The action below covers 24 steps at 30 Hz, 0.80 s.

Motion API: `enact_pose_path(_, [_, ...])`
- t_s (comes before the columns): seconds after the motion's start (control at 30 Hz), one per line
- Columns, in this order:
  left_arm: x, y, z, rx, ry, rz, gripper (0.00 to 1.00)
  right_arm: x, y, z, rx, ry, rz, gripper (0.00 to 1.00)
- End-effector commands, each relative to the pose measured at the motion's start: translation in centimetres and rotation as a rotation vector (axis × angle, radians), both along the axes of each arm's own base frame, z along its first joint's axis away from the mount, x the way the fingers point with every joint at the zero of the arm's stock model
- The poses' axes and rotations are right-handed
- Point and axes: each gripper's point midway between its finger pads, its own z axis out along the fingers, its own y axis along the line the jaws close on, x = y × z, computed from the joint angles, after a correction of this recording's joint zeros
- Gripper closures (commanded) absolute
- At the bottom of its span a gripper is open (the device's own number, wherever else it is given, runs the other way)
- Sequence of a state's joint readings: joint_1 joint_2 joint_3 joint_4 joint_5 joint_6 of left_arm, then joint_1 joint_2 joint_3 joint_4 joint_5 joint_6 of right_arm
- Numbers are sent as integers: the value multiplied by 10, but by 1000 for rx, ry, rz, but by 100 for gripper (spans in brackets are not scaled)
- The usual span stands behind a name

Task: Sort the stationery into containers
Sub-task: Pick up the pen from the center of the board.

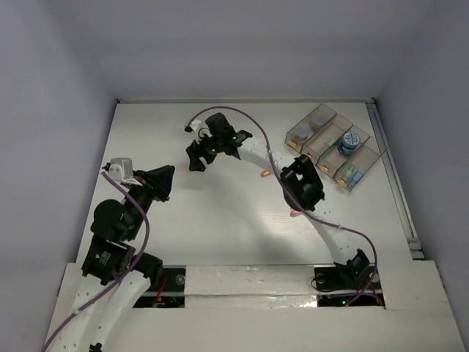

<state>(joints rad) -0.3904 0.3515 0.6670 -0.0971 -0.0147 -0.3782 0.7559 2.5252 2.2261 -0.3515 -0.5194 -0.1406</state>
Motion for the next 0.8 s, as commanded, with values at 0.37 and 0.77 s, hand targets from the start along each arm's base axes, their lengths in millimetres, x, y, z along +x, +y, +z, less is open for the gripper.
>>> enact_pose_path(0.37, [1,0,15,-14,-47,-1,89,-23,14,-58,-192,-66,86,17])
enact_pose_path(0.77, [-2,17,24,-36,-68,76,90,-31,4,-86,-338,-270,4,62])
